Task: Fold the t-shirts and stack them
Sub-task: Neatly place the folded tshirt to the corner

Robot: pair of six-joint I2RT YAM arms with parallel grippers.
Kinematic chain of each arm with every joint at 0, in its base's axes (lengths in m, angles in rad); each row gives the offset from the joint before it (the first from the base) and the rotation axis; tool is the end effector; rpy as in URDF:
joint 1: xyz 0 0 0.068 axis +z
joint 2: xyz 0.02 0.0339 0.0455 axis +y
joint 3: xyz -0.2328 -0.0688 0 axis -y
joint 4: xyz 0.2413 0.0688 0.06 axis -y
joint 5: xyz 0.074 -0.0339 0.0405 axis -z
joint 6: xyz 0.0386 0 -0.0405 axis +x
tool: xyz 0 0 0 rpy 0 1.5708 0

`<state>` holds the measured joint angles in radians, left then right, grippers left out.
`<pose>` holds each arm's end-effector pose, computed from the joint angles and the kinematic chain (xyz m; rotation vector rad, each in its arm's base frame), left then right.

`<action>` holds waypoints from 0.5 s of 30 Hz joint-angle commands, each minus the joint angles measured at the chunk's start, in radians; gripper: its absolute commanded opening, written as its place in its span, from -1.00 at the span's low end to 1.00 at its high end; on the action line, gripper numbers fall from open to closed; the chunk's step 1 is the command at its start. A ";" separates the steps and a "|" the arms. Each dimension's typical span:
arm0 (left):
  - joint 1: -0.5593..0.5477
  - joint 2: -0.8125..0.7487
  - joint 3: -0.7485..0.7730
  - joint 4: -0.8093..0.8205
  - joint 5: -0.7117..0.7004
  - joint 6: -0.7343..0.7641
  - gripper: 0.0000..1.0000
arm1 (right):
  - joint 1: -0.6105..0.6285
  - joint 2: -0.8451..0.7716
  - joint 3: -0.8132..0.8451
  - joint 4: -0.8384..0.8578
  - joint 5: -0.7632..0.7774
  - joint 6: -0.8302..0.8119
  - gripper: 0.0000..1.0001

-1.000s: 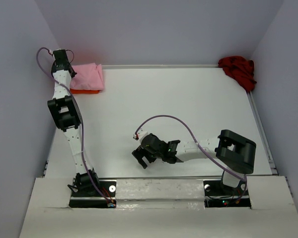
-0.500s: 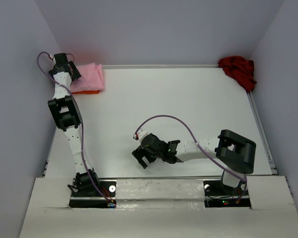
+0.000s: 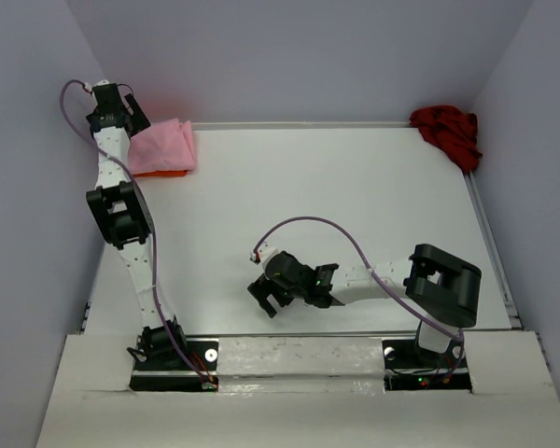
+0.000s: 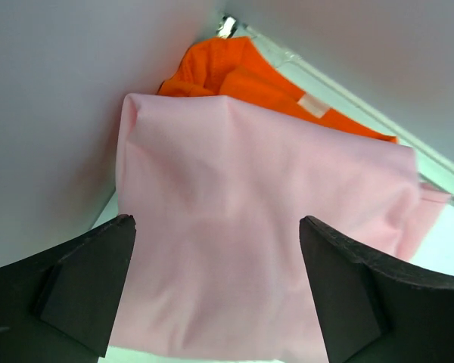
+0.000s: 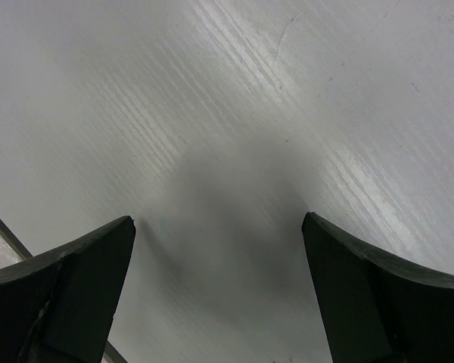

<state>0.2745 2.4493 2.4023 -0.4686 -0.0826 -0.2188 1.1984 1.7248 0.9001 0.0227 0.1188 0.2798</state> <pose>0.5198 0.1497 0.2552 -0.5580 2.0107 0.1200 0.1286 0.3166 0.1263 -1.0290 2.2129 0.5576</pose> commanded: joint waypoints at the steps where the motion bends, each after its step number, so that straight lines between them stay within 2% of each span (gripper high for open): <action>1: -0.017 -0.151 -0.017 0.031 0.073 -0.022 0.98 | 0.013 0.002 -0.010 0.034 -0.025 -0.001 0.94; 6: -0.044 -0.150 -0.054 0.045 0.078 -0.022 0.98 | 0.013 0.013 -0.004 0.028 -0.018 -0.004 0.94; 11: -0.060 -0.118 -0.080 0.061 0.158 -0.036 0.98 | 0.013 0.015 -0.006 0.026 -0.004 -0.005 0.94; 15: -0.057 -0.153 -0.247 0.154 0.150 -0.044 0.98 | 0.013 0.024 0.000 0.019 -0.002 -0.005 0.94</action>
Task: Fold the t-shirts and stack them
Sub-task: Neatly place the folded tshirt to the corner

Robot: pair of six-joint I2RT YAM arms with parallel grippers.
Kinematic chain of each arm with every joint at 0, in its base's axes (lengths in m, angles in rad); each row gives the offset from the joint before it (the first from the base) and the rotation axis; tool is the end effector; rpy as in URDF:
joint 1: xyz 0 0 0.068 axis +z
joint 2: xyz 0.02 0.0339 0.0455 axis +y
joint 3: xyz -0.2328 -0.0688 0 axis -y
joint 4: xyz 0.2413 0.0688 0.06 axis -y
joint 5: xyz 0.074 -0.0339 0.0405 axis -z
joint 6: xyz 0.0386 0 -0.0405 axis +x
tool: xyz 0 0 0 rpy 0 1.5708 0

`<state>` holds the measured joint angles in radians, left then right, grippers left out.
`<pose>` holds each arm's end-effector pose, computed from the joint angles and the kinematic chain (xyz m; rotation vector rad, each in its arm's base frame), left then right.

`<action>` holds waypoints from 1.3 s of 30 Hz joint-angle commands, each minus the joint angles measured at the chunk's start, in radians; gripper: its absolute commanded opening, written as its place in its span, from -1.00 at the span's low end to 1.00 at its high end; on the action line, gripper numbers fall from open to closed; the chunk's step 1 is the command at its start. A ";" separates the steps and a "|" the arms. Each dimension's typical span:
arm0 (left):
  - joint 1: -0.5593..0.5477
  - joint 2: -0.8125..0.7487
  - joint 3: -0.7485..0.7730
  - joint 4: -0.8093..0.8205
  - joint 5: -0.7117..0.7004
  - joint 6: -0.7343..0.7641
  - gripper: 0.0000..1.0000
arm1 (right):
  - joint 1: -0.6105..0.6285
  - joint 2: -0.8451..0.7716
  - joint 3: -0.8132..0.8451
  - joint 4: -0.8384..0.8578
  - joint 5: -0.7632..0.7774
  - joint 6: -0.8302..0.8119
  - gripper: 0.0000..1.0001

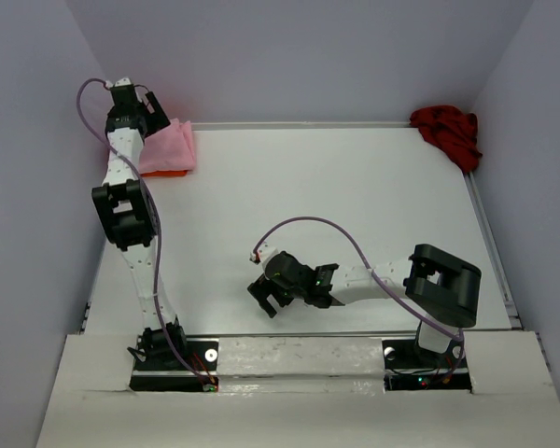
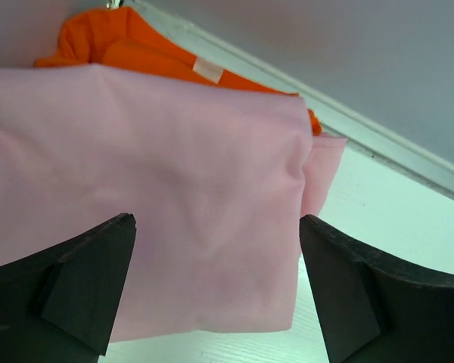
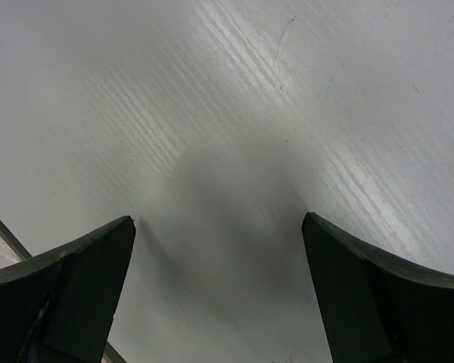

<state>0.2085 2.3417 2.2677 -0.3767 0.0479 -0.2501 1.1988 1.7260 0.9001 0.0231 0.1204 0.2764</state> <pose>0.5175 0.1076 0.2735 -0.4299 1.9755 -0.0748 0.1285 0.3166 0.1260 -1.0324 2.2110 0.5540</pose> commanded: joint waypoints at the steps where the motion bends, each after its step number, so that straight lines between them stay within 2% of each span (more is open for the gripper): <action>1: 0.008 -0.048 -0.135 0.091 0.006 -0.012 0.98 | 0.013 0.024 0.000 0.018 -0.005 -0.003 0.94; 9: 0.011 0.011 -0.211 0.108 -0.014 0.000 0.98 | 0.013 0.026 -0.001 0.017 0.008 -0.003 0.95; 15: 0.012 0.065 -0.203 0.108 -0.026 0.014 0.98 | 0.013 0.027 -0.001 0.015 0.016 0.000 0.96; 21: 0.014 0.044 -0.220 0.143 -0.017 0.018 0.98 | 0.013 0.021 -0.001 0.012 0.021 0.004 0.97; 25: 0.017 0.117 -0.113 0.040 -0.036 0.015 0.98 | 0.013 0.018 -0.003 0.011 0.021 0.007 0.98; 28: 0.017 0.137 -0.123 0.035 -0.033 0.018 0.98 | 0.013 0.014 -0.006 0.011 0.024 0.007 0.98; 35: 0.017 0.094 -0.165 0.058 -0.037 0.038 0.98 | 0.013 0.007 -0.006 0.011 0.025 0.010 0.98; 39: 0.014 0.003 -0.143 0.058 -0.037 0.028 0.98 | 0.013 0.010 -0.004 0.011 0.022 0.010 0.98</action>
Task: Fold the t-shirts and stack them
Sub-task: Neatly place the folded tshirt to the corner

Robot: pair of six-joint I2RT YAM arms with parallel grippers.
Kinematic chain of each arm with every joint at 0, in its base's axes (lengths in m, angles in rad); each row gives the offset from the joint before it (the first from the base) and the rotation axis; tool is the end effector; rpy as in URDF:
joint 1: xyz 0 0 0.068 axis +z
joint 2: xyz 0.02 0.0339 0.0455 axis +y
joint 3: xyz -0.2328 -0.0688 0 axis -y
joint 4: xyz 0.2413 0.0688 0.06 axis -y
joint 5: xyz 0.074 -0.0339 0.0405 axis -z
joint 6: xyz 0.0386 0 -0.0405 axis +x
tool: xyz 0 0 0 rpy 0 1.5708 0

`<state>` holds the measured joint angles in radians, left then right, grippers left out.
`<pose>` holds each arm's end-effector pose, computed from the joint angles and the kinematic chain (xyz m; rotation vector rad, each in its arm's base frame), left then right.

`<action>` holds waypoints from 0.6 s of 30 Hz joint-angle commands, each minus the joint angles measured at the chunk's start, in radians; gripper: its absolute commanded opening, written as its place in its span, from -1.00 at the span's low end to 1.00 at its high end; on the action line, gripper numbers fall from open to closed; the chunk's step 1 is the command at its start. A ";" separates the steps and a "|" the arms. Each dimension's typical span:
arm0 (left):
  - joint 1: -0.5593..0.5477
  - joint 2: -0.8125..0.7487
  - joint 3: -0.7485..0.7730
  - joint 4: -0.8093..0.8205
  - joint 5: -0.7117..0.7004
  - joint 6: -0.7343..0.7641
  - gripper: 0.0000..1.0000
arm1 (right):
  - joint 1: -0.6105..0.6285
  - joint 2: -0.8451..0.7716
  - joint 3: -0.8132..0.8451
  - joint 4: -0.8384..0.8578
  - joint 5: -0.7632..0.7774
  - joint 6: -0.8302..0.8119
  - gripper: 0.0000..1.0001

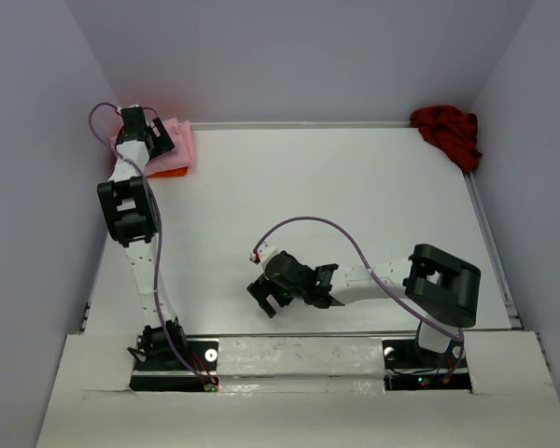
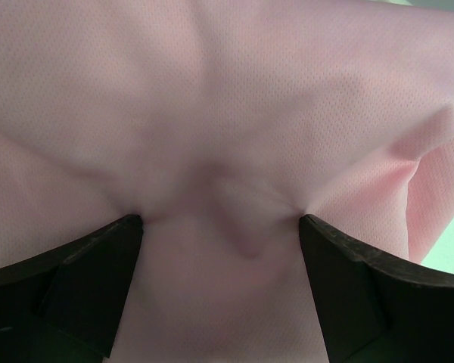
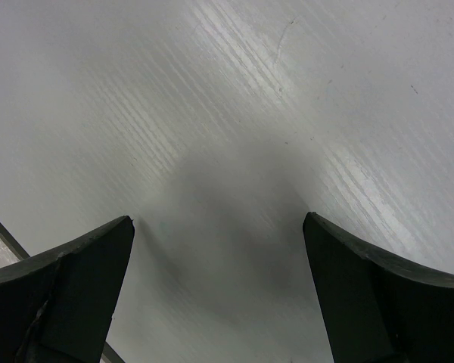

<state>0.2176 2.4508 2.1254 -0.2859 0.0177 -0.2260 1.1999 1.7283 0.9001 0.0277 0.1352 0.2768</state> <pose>0.5269 0.1158 0.1769 -0.4702 2.1308 -0.0241 0.1288 0.3169 0.1257 -1.0229 2.2063 0.5416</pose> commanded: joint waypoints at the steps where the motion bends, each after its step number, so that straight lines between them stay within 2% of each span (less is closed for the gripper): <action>1: 0.003 -0.121 0.022 -0.044 -0.007 0.002 0.98 | 0.012 0.008 -0.003 0.006 0.009 0.012 0.98; 6: -0.003 -0.245 0.041 -0.053 0.011 -0.038 0.98 | 0.012 0.013 0.000 0.003 0.020 0.018 0.98; 13: -0.066 -0.429 -0.030 -0.009 0.001 -0.036 0.98 | 0.012 0.001 -0.006 0.000 0.084 0.035 0.99; 15: -0.095 -0.526 -0.138 0.039 0.021 -0.038 0.98 | 0.012 -0.016 -0.015 0.003 0.121 0.045 0.99; 16: -0.107 -0.562 -0.253 0.097 0.030 -0.041 0.98 | 0.012 -0.024 -0.021 0.009 0.135 0.050 0.99; 18: -0.133 -0.681 -0.385 0.163 0.042 -0.056 0.98 | -0.011 -0.056 -0.039 0.028 0.144 0.059 0.99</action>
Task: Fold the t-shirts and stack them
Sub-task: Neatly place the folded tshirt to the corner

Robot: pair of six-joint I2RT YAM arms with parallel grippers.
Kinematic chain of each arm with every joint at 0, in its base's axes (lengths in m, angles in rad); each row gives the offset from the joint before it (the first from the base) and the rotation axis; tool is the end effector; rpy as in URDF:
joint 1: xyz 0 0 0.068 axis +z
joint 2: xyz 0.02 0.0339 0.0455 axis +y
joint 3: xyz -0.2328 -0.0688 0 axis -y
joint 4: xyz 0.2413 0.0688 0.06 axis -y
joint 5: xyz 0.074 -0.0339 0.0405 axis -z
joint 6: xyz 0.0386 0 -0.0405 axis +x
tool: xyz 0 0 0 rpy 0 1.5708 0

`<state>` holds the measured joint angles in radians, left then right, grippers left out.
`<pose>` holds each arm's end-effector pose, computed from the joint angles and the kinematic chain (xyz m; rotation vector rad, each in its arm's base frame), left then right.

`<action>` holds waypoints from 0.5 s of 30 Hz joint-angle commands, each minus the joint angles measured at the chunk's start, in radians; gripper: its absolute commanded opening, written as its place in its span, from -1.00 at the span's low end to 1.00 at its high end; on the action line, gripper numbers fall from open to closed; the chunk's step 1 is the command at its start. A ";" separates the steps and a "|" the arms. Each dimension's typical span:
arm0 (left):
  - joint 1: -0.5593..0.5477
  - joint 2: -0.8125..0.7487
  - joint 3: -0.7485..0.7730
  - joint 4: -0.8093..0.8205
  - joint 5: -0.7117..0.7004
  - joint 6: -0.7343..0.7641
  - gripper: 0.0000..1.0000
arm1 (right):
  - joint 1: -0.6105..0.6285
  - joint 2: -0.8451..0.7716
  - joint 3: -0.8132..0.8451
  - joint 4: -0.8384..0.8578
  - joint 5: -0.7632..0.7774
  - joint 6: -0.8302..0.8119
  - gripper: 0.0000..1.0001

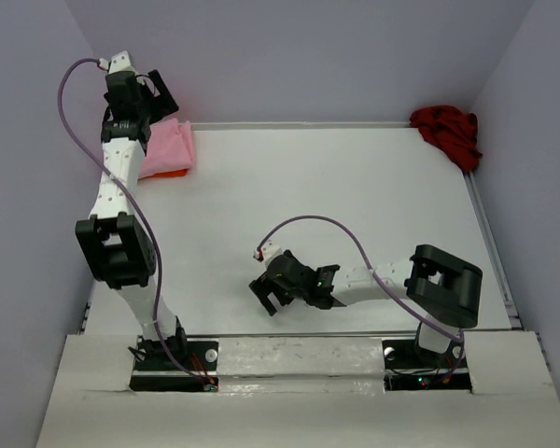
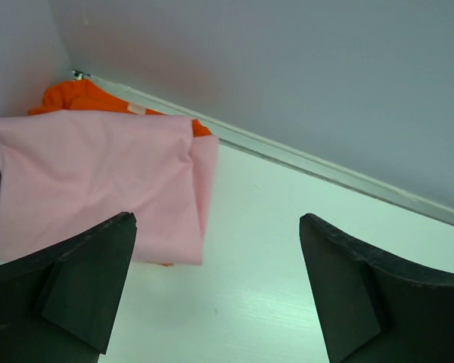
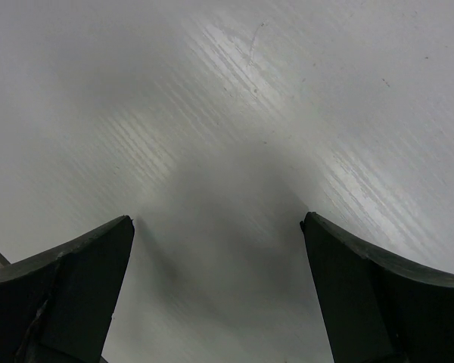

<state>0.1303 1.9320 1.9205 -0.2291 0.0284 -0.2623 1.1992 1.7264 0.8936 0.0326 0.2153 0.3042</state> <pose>0.4499 0.0578 0.3617 -0.3338 1.7819 -0.1195 0.1314 0.3144 0.1252 -0.9425 2.2064 0.4746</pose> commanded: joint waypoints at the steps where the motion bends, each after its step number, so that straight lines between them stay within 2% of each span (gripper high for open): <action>1: -0.073 -0.198 -0.251 0.149 0.033 -0.028 0.98 | -0.022 -0.068 -0.039 0.027 0.065 0.053 0.99; 2: -0.092 -0.232 -0.368 0.215 0.037 -0.043 0.98 | -0.036 -0.085 -0.050 0.033 0.068 0.062 0.99; 4: -0.176 -0.301 -0.475 0.259 -0.014 -0.043 0.98 | -0.078 -0.158 -0.061 0.035 0.091 0.087 0.99; 7: -0.295 -0.349 -0.564 0.263 -0.079 -0.022 0.98 | -0.163 -0.255 -0.056 0.036 0.107 0.108 0.99; 9: -0.336 -0.375 -0.624 0.273 -0.104 -0.061 0.98 | -0.219 -0.281 -0.038 0.033 0.082 0.115 0.99; 11: -0.374 -0.439 -0.736 0.332 -0.076 -0.095 0.98 | -0.291 -0.280 0.016 0.006 0.091 0.130 0.99; 13: -0.402 -0.473 -0.875 0.448 -0.071 -0.136 0.98 | -0.325 -0.234 0.111 -0.028 0.169 0.127 0.99; 15: -0.447 -0.491 -0.929 0.484 -0.091 -0.149 0.98 | -0.340 -0.193 0.171 -0.082 0.240 0.096 0.99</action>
<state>-0.2787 1.5459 1.0767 0.0799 -0.0200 -0.3527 0.8791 1.4834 0.9508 -0.0059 0.3355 0.4095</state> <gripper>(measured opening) 0.989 0.994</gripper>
